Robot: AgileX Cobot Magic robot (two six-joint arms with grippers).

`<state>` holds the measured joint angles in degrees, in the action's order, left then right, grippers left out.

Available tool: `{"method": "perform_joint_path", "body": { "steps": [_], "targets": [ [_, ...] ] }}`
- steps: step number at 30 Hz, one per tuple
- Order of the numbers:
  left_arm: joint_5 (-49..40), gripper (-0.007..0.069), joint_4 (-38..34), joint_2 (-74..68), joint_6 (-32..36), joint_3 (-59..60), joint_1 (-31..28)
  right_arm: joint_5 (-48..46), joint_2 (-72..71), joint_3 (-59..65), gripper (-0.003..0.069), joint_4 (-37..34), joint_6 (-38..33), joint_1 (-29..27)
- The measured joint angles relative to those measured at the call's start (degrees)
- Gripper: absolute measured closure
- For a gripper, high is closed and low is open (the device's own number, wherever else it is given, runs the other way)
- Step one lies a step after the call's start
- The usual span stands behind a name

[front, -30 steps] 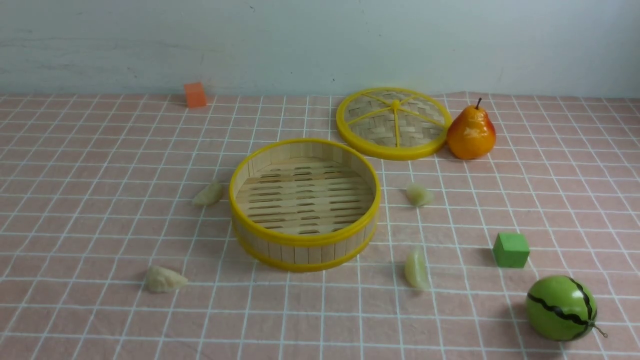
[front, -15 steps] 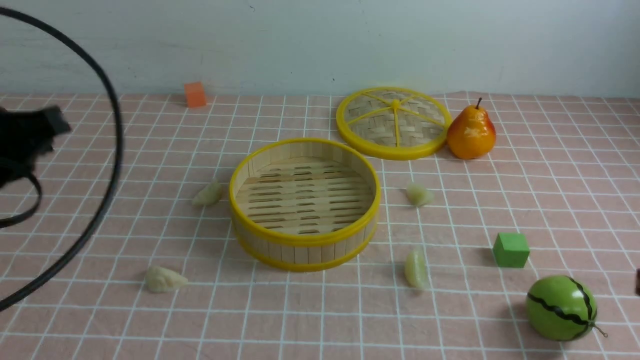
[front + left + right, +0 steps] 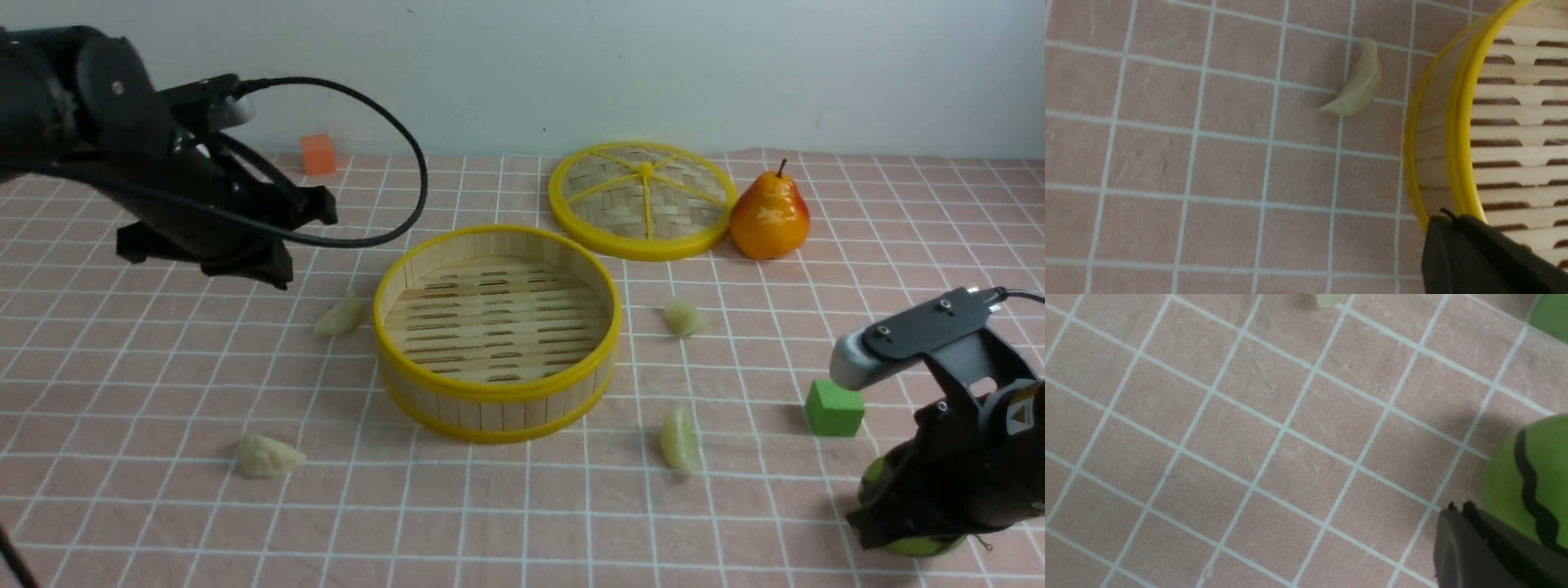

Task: Put the dumplings into the steamer on the table with the pink tablecloth.
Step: 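Reach for and grasp a dumpling on the table with the left gripper, then place the dumpling into the bamboo steamer basket with the left gripper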

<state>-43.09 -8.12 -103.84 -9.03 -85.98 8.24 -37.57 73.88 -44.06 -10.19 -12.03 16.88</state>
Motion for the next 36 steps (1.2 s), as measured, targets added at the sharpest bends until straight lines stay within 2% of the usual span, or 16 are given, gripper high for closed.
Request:
{"method": "perform_joint_path", "body": {
  "steps": [1,2,3,4,5,6,8,9,11,13,17,22,30,32,36],
  "targets": [
    [-0.1,0.0606,0.0,-0.4,0.4,-0.5,0.0,0.0,0.1,0.0,0.0661,0.0,-0.1,0.0],
    [-0.9,0.0558,0.4,-4.3,4.4,-4.5,0.0,0.0,0.1,-0.1,0.0660,-0.3,-0.8,0.0],
    [-0.9,0.0551,0.4,-4.8,4.9,-4.9,0.0,0.0,0.1,-0.1,0.0659,-0.3,-0.9,0.0],
    [-1.1,0.0491,0.4,-8.1,8.5,-7.9,0.0,0.1,0.1,-0.3,0.0659,-0.6,-1.0,0.0],
    [-1.2,0.0482,0.4,-8.5,9.0,-8.2,0.0,0.1,0.1,-0.3,0.0659,-0.6,-1.0,0.0],
    [-1.2,0.0403,0.4,-12.0,12.9,-10.7,0.0,0.1,0.1,-0.3,0.0659,-0.7,-1.0,0.0],
    [-0.6,0.0319,0.1,-15.8,17.0,-12.6,0.0,0.2,0.1,-0.3,0.0659,-0.7,-1.0,0.0],
    [-0.3,0.0312,0.1,-16.2,17.4,-12.8,0.0,0.2,0.1,-0.3,0.0659,-0.7,-1.0,0.0],
    [2.1,0.0244,0.0,-20.5,21.2,-13.7,0.1,0.4,0.1,-0.3,0.0659,-0.7,-1.0,0.0],
    [4.7,0.0229,0.0,-23.1,23.6,-13.8,0.1,0.4,0.1,-0.3,0.0657,-1.2,-1.0,0.0],
    [10.0,0.0276,-0.3,-25.1,25.0,-14.0,0.1,0.5,0.1,-0.3,0.0655,-1.6,-1.0,0.0],
    [10.0,0.0461,-0.5,-25.1,24.1,-14.1,0.1,0.5,0.1,-0.3,0.0651,-1.8,-1.0,0.0],
    [7.4,0.0454,-4.1,-15.3,14.0,-14.0,1.5,1.4,0.4,-0.3,0.0647,-2.7,-1.0,0.0],
    [6.1,0.0454,-9.2,-10.9,11.6,-14.4,4.5,1.6,1.1,-0.3,0.0647,-3.6,-1.0,0.0],
    [6.5,0.0454,-11.7,-10.6,10.8,-14.5,8.4,1.7,1.8,-0.3,0.0645,-5.2,-1.0,0.0]
  ]
}}
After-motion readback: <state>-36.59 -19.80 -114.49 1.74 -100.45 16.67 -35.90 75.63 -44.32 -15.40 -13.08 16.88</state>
